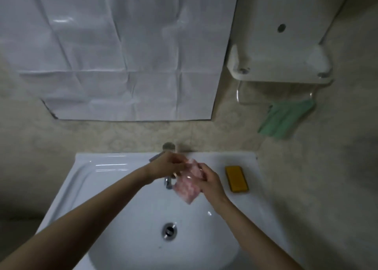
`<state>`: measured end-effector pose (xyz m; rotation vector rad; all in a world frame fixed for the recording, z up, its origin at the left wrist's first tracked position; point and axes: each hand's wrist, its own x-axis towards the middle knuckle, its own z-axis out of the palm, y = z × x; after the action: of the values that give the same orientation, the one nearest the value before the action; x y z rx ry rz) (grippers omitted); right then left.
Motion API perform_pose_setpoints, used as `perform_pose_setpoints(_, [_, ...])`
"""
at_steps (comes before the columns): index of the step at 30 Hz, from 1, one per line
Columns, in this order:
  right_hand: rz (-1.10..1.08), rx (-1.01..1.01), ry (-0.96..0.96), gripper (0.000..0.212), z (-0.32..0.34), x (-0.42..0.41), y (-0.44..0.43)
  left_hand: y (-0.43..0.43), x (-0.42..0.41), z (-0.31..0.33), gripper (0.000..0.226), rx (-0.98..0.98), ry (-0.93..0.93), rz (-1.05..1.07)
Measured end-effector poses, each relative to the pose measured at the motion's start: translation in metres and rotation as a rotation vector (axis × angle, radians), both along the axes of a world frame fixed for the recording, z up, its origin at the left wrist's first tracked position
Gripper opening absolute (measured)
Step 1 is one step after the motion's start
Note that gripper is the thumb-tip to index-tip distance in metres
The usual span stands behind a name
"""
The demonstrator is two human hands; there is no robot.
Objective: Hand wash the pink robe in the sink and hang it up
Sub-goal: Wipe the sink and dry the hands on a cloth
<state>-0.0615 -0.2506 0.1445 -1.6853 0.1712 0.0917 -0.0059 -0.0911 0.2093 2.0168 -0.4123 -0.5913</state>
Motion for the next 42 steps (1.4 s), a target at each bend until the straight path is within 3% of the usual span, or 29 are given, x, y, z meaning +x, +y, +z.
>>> perform_pose_setpoints(3, [-0.194, -0.008, 0.142, 0.007, -0.039, 0.001, 0.005, 0.029, 0.037, -0.04, 0.024, 0.261, -0.295, 0.399])
perform_pose_setpoints(4, [-0.231, 0.01, 0.235, 0.011, -0.051, -0.001, 0.008, 0.037, 0.048, -0.051, 0.033, 0.347, -0.323, 0.473])
perform_pose_setpoints(6, [-0.203, 0.065, 0.37, 0.024, -0.084, -0.001, 0.012, 0.043, 0.069, -0.071, 0.044, 0.463, -0.187, 0.413])
perform_pose_setpoints(8, [-0.075, 0.208, 0.347, 0.007, -0.098, -0.006, 0.023, 0.039, 0.084, -0.087, 0.049, 0.43, -0.021, 0.275])
perform_pose_setpoints(9, [-0.089, 0.209, 0.364, 0.017, -0.105, -0.008, 0.029, 0.036, 0.089, -0.093, 0.054, 0.392, 0.011, 0.239])
perform_pose_setpoints(13, [-0.25, 0.076, 0.525, 0.023, -0.155, -0.015, 0.046, 0.031, 0.106, -0.106, 0.062, 0.408, -0.019, 0.198])
perform_pose_setpoints(20, [-0.249, 0.222, 0.549, 0.007, -0.176, 0.024, 0.087, 0.03, 0.129, -0.113, 0.056, 0.4, 0.018, 0.163])
perform_pose_setpoints(26, [-0.279, 0.267, 0.556, 0.032, -0.18, 0.035, 0.095, 0.024, 0.13, -0.106, 0.048, 0.422, 0.063, 0.175])
perform_pose_setpoints(29, [-0.275, 0.368, 0.548, 0.026, -0.177, 0.038, 0.091, 0.023, 0.132, -0.104, 0.043, 0.441, 0.07, 0.171])
perform_pose_setpoints(39, [-0.276, 0.416, 0.582, 0.032, -0.188, 0.047, 0.091, 0.018, 0.131, -0.097, 0.042, 0.444, 0.082, 0.179])
perform_pose_setpoints(42, [-0.269, 0.454, 0.558, 0.025, -0.188, 0.049, 0.092, 0.017, 0.131, -0.096, 0.046, 0.435, 0.099, 0.187])
